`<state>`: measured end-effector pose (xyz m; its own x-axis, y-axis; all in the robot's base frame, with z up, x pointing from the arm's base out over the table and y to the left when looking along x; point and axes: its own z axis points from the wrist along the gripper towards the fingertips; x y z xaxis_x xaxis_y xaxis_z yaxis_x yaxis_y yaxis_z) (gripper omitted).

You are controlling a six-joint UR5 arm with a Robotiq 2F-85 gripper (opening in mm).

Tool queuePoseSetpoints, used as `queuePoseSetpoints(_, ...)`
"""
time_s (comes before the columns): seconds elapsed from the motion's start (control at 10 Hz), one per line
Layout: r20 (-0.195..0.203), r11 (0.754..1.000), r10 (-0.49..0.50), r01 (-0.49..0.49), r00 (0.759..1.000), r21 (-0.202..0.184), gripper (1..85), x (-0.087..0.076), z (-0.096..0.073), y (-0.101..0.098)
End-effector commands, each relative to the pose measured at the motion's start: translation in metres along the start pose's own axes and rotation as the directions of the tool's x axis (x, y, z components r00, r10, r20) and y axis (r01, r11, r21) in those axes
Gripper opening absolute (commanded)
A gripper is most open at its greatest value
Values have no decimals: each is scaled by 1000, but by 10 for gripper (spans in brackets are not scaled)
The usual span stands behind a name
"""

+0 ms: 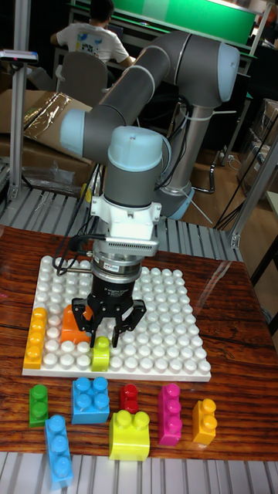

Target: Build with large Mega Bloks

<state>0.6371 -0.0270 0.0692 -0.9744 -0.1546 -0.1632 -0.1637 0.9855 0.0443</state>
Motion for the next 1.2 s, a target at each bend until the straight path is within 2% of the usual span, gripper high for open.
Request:
queuePoseSetpoints(0.0, -16, 999, -32, 32, 999, -24, 427, -8, -12, -9)
queuePoseSetpoints(0.1, -25, 999, -39, 38, 999, -24, 430, -13, -20, -14)
queuePoseSetpoints(0.3, -40, 999, -51, 51, 998, 0, 417, -23, -29, -28)
queuePoseSetpoints(0.6, -29, 994, -112, 112, 993, 10, 410, -40, -22, -61)
queuePoseSetpoints(0.8, -37, 990, -138, 138, 990, 18, 410, -52, -22, -81)
queuePoseSetpoints(1.0, -23, 990, -137, 137, 990, 24, 403, -62, -14, -96)
queuePoseSetpoints(1.1, -25, 994, -111, 112, 993, 16, 387, -62, -17, -101)
